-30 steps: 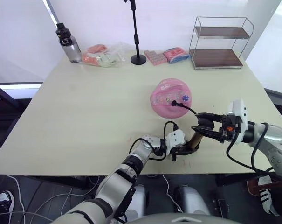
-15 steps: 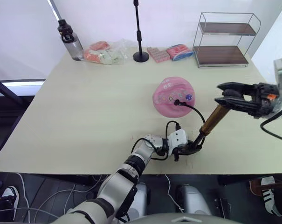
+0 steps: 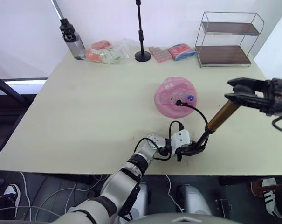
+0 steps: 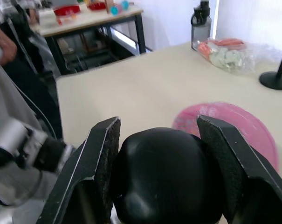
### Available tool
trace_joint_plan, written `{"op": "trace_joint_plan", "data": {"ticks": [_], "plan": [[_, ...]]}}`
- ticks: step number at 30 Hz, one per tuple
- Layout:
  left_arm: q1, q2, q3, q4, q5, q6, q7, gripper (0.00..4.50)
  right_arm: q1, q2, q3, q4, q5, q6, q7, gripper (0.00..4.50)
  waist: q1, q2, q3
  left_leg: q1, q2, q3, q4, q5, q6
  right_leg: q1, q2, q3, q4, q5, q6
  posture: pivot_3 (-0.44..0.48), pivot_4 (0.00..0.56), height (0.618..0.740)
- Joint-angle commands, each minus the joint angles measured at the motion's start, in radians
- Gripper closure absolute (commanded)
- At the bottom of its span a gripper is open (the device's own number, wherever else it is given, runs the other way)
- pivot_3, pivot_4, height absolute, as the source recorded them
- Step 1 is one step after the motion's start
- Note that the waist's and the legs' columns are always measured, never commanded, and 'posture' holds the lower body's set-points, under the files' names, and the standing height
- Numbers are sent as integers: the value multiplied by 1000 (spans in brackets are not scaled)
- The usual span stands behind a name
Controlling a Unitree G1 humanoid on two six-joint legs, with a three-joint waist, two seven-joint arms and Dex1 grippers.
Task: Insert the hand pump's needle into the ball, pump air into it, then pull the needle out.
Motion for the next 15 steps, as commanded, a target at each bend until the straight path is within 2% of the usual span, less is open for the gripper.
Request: {"op": "trace_joint_plan", "data": {"ticks": [1, 9, 15], "plan": [[23, -1, -32, 56, 53, 18, 7, 3404, 89, 41, 83, -1, -124, -70, 9, 2379, 0, -3, -2, 1, 0, 0, 0, 0, 0, 1, 0, 0, 0, 0, 0, 0, 150, 740], [33, 13, -30, 63, 65, 11, 12, 3404, 253, 186, 313, 119, -374, -295, 34, 2379, -1, -8, -7, 6, 2, -2, 2, 0, 0, 6, 1, -2, 0, 0, 1, 0, 150, 740], [32, 13, -27, 65, 70, 10, 18, 3404, 289, 274, 353, 221, -485, -479, 51, 2379, -4, -12, -11, 8, 2, -3, 1, 0, 0, 8, 1, -2, -1, 0, 1, 0, 150, 740]]}}
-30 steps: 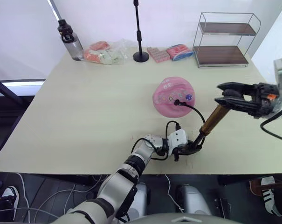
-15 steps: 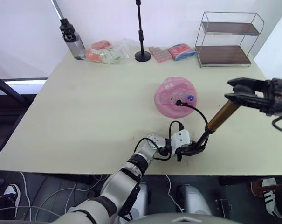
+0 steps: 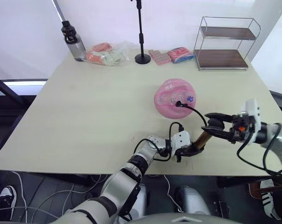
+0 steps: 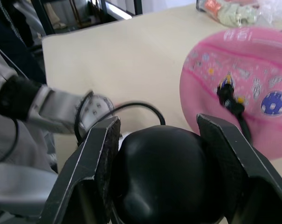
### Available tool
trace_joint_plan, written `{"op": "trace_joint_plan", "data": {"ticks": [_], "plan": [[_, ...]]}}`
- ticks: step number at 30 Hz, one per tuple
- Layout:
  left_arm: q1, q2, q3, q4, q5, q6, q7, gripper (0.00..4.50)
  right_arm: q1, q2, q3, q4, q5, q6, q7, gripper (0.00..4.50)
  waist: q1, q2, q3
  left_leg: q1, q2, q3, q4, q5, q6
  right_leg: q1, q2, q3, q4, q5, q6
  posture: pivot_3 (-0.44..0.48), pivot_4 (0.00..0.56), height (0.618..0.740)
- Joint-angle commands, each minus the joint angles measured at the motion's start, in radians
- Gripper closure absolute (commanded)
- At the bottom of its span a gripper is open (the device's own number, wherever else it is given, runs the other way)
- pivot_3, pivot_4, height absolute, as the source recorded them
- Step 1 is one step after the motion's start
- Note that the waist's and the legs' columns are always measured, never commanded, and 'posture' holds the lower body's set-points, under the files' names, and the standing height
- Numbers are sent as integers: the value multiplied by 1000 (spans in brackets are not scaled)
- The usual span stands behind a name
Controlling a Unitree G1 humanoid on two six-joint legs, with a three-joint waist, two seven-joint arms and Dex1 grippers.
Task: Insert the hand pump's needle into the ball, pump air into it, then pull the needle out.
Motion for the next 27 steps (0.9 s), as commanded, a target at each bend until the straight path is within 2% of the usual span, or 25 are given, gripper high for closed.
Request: {"op": "trace_joint_plan", "data": {"ticks": [1, 7, 10, 15, 19, 22, 27], "plan": [[28, 6, -28, 45, 43, 16, -8, 3404, 54, 13, 59, 109, -109, -25, 1, 2379, -3, 0, 0, 2, 0, 0, 0, 0, 0, 2, 0, 0, 0, -1, -1, 0, 150, 740], [29, 11, -26, 49, 46, 14, -10, 3404, 18, -3, -9, 65, -30, -4, 20, 2379, -7, 0, 0, 8, 2, -3, -1, 0, -1, 7, 0, 1, 0, -3, -4, 0, 150, 740], [31, 17, -26, 49, 47, 12, -14, 3404, -46, -55, -113, -2, 98, 89, 22, 2379, -6, 4, 4, 7, 1, -3, -1, 0, 0, 7, -1, 1, -1, -3, -4, 0, 150, 740], [29, 25, -23, 51, 49, 12, -16, 3404, -179, -187, -265, -35, 286, 270, 20, 2379, -6, 12, 8, -4, -2, -1, 0, 0, 0, -4, -2, 3, -1, 1, 1, 0, 150, 740], [29, 28, -24, 50, 49, 12, -19, 3404, -264, -244, -359, -9, 432, 395, -14, 2379, -2, 11, 9, -7, -2, -1, -1, 0, 0, -5, -1, -1, -2, 0, 1, 0, 150, 740], [28, 31, -24, 50, 50, 13, -21, 3404, -340, -279, -410, 14, 512, 466, -45, 2379, -3, 12, 10, -8, -2, 0, -1, 0, 0, -6, -2, 0, -2, 0, 1, 0, 150, 740], [28, 38, -24, 47, 50, 14, -25, 3404, -392, -308, -430, 17, 537, 509, -60, 2379, -4, 14, 12, -10, -1, 1, -1, 0, 0, -8, -2, 1, -1, 0, 1, 0, 150, 740]]}}
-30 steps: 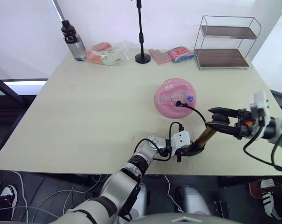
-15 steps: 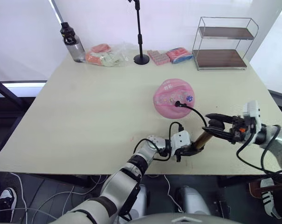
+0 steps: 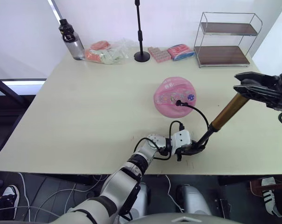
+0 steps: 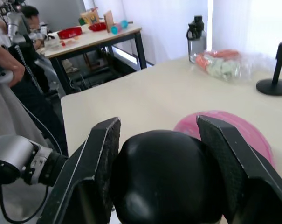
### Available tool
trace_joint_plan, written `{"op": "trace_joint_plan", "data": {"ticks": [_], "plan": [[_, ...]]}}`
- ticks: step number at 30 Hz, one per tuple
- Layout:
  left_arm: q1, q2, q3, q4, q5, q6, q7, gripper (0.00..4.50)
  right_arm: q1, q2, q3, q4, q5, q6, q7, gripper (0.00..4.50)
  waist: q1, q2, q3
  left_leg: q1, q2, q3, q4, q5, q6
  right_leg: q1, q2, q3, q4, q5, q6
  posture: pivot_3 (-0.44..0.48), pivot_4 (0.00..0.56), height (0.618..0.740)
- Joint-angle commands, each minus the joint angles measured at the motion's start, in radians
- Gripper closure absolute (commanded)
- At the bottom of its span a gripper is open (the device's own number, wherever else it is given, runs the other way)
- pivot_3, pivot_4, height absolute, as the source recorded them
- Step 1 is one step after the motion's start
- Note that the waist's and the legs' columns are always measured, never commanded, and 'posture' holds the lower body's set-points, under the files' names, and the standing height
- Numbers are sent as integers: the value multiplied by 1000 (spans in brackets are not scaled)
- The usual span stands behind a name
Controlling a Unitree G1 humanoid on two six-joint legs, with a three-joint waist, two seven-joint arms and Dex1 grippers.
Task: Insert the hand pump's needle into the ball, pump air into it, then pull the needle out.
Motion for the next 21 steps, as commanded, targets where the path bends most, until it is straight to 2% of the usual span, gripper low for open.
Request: {"op": "trace_joint_plan", "data": {"ticks": [1, 7, 10, 18, 21], "plan": [[35, 38, -29, 63, 52, 37, -4, 3404, -73, -33, -109, -9, 36, -16, -16, 2379, 0, 1, 1, 0, 0, 0, 0, 0, 0, 0, 0, 0, 0, 0, 0, 0, 150, 740], [36, 44, -30, 61, 52, 40, -8, 3404, 99, 26, 27, -84, -163, -128, 43, 2379, -2, 0, 0, 0, -1, 1, 0, -1, 1, -1, 1, 1, 0, 0, 0, 0, 150, 740], [37, 44, -29, 59, 51, 43, -7, 3404, 177, 82, 120, -83, -277, -231, 55, 2379, -6, -9, -5, 2, 0, 1, 0, -1, 1, 1, 2, 0, 0, 0, 0, 0, 150, 740], [40, 49, -29, 54, 49, 47, -8, 3404, 279, 198, 308, 19, -499, -444, 93, 2379, -9, -15, -9, 15, 6, 0, -2, -1, 0, 11, 3, 1, 1, -2, -4, 0, 150, 740], [40, 48, -29, 57, 51, 47, -3, 3404, 304, 258, 373, 84, -587, -517, 61, 2380, -8, -15, -10, 17, 6, -1, -3, -1, 0, 12, 3, 1, 1, -2, -4, 0, 150, 740]]}}
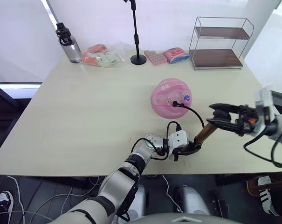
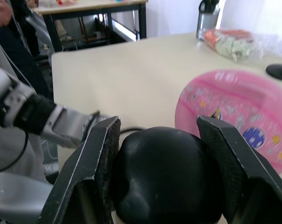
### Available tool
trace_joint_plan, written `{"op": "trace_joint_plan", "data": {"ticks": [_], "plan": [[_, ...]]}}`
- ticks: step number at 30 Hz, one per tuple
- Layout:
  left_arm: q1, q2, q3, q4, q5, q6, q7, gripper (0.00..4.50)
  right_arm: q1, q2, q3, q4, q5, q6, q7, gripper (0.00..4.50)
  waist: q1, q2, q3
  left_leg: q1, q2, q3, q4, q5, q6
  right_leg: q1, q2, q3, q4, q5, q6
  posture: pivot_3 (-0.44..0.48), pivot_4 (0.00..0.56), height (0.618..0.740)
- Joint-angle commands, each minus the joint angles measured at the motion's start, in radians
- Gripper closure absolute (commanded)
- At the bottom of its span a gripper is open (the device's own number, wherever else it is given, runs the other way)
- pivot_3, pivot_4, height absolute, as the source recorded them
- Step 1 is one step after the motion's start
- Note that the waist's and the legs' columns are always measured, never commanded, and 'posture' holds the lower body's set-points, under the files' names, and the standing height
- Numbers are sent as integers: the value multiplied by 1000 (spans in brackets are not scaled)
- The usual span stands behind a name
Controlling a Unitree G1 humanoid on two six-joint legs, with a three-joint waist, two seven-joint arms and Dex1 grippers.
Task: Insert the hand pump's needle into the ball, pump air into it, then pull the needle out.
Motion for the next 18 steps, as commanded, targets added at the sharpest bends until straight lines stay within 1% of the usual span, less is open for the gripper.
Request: {"op": "trace_joint_plan", "data": {"ticks": [1, 4, 7, 13, 15, 16, 18], "plan": [[34, 21, -26, 52, 43, 39, -11, 3404, 74, 51, 122, 120, -186, -63, -45, 2380, 0, -1, -1, 0, 0, 0, 0, 0, 0, 0, 0, 0, 0, 1, 1, 0, 150, 740], [33, 25, -23, 52, 42, 40, -10, 3404, 86, 92, 136, 130, -205, -101, -54, 2380, 0, -1, -2, 0, -1, 0, 0, 0, 0, 0, 0, 1, 0, 1, 1, 0, 150, 740], [36, 30, -23, 49, 41, 40, -12, 3404, 69, 91, 98, 95, -162, -87, -48, 2380, -1, -1, -2, 1, 0, 0, 0, 0, 0, 0, 0, 2, 0, 0, 1, 0, 150, 740], [42, 38, -22, 47, 41, 39, -15, 3404, -47, -9, -13, -4, -55, 0, -18, 2380, 0, 4, 2, 0, 0, 1, 0, 0, 0, -1, 0, 2, 0, 0, 0, 0, 150, 740], [43, 40, -23, 45, 42, 39, -18, 3404, -140, -66, -89, -38, 54, 86, -25, 2380, -1, 7, 5, -1, -1, 1, 0, 0, 0, -3, 0, 2, 0, 0, 1, 0, 150, 740], [43, 41, -23, 44, 42, 38, -19, 3404, -171, -90, -116, -47, 95, 120, -25, 2380, 0, 13, 9, -2, -1, 1, 0, 0, 0, -4, 0, 3, 0, 1, 2, 0, 150, 740], [43, 43, -24, 44, 40, 40, -21, 3404, -210, -124, -150, -58, 152, 174, -23, 2380, 1, 12, 10, -7, -3, 1, 0, 0, 0, -8, -1, 4, 0, 2, 4, 0, 150, 740]]}}
